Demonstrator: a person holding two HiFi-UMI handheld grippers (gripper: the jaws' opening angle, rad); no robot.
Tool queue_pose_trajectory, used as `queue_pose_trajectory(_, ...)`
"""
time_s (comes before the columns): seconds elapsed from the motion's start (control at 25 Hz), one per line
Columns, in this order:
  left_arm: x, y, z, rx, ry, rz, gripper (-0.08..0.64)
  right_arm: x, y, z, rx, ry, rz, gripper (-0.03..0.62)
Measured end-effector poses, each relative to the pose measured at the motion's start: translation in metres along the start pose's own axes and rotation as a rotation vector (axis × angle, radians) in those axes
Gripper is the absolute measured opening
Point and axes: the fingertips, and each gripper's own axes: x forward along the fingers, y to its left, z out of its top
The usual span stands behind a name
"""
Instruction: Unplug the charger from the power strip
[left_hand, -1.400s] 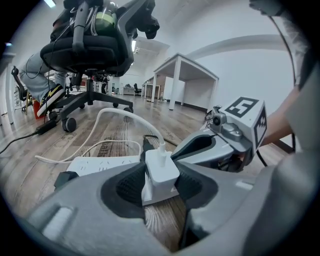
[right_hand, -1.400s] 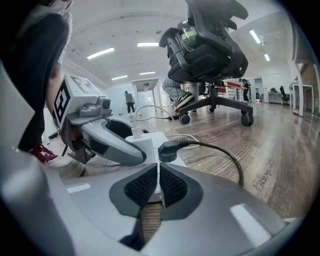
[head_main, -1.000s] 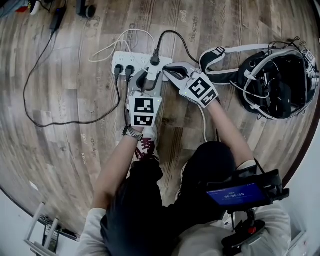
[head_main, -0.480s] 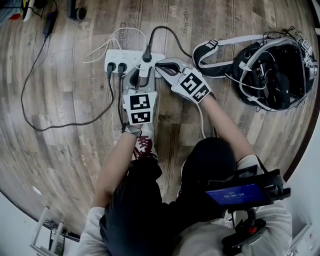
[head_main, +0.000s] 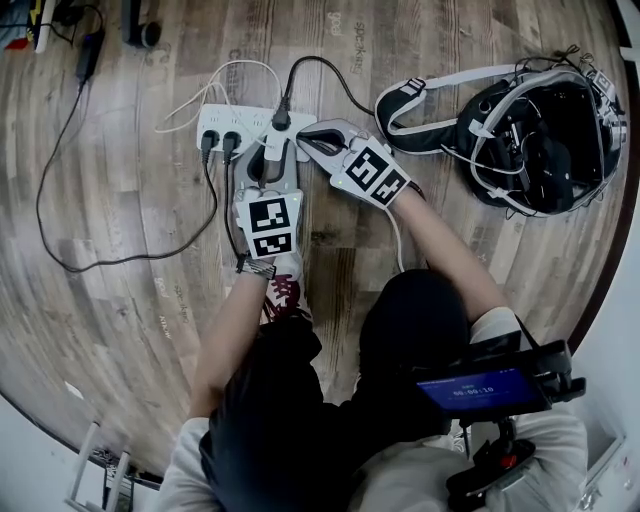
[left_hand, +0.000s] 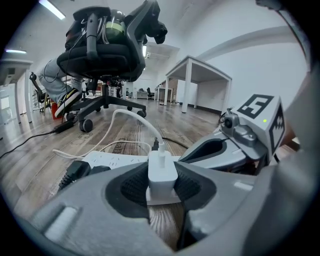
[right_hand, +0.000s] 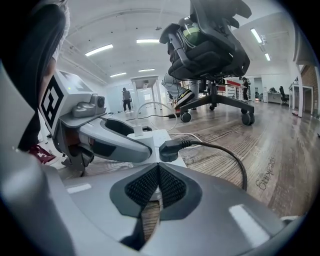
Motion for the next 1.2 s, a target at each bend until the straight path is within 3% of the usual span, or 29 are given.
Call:
queue_pose_trajectory(0.76, -0.0025, 0.0005, 0.0029, 0.022, 0.020, -0.068, 0.141, -0.0013, 0.0021, 0.0054, 0.007, -0.022, -0.037, 0.000)
queue_pose_trajectory(1.04, -0.0024, 0.0030, 0.0039, 0.017, 0.006, -0.061, 0.141, 0.0002, 0.0005, 0.0065, 0.041, -0.027, -0.027, 0.000)
queue_pose_trajectory(1.2, -0.0036, 0.0032, 0.0031, 0.020, 0.000, -0.065, 0.140, 0.0011, 0.0024, 0.0054, 0.015, -0.002, -0.031, 0.000)
